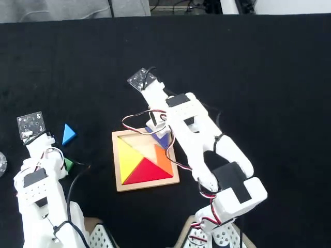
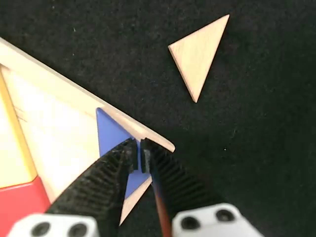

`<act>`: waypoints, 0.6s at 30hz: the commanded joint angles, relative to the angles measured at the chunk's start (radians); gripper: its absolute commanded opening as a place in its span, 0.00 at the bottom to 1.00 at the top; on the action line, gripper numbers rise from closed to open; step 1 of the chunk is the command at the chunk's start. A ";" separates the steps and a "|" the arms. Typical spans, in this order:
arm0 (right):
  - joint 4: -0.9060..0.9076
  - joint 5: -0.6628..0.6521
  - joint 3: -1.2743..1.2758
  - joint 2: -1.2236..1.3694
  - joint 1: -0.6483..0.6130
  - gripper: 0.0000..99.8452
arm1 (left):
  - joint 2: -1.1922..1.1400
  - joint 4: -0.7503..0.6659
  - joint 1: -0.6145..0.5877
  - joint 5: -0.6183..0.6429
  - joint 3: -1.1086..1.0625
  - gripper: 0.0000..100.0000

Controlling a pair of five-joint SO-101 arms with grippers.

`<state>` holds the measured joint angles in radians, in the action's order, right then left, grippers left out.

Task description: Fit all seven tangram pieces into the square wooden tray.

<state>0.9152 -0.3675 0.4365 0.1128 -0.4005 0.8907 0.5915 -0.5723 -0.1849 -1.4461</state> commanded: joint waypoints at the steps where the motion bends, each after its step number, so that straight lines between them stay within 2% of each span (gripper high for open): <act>1: 0.031 -0.011 -0.051 -0.005 0.011 0.02 | 0.012 0.002 0.013 -0.005 0.042 0.03; 9: 0.091 -0.041 -0.058 -0.041 -0.020 0.02 | 0.012 0.002 0.013 -0.005 0.042 0.03; 18: 0.114 -0.038 -0.013 -0.179 0.049 0.02 | 0.012 0.002 0.015 -0.005 0.042 0.03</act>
<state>1.0180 -0.4135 0.4365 -0.0054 -0.3836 0.8907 0.5915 -0.5723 -0.1849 -1.4461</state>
